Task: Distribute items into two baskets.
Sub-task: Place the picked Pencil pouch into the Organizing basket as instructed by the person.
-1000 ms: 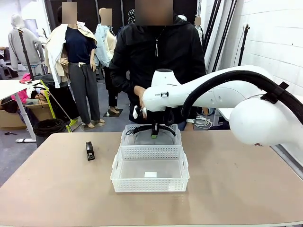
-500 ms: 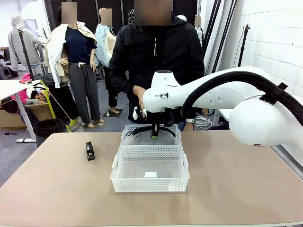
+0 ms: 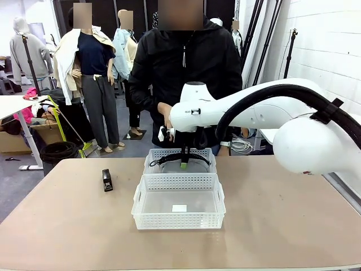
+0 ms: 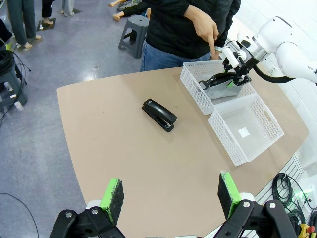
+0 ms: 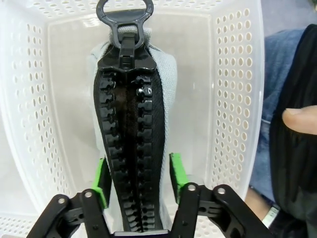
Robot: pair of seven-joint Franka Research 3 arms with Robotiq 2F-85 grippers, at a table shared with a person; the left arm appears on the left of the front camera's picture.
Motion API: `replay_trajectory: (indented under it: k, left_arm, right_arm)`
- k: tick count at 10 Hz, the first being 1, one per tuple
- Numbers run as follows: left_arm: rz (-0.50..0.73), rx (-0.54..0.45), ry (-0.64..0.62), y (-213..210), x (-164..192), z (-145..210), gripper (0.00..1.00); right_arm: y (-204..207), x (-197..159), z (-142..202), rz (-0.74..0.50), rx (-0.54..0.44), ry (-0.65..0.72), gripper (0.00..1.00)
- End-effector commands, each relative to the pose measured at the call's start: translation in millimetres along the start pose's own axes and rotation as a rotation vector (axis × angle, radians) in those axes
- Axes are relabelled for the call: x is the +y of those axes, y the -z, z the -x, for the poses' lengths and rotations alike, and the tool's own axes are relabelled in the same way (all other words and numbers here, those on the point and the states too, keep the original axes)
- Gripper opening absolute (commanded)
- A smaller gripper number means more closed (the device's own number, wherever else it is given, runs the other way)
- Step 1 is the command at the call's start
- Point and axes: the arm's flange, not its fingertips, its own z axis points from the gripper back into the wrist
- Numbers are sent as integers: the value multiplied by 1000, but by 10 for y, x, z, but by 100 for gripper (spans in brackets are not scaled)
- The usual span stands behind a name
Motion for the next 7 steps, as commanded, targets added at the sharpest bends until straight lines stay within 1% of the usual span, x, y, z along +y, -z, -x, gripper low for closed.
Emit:
replay_trajectory:
  k: [1,3,6,7]
  left_arm:
    - [6,-16,-3,-1,12,1,100]
    - [6,-16,-3,-1,12,1,100]
    - [6,-16,-3,-1,12,1,100]
    - [6,-16,-3,-1,12,1,100]
  right_arm:
    - [-220,-13,-34,-28,-4,33,100]
    - [-385,24,-15,-45,13,44,100]
    - [-460,89,18,-94,0,26,100]
    - [-428,55,18,-33,24,18,100]
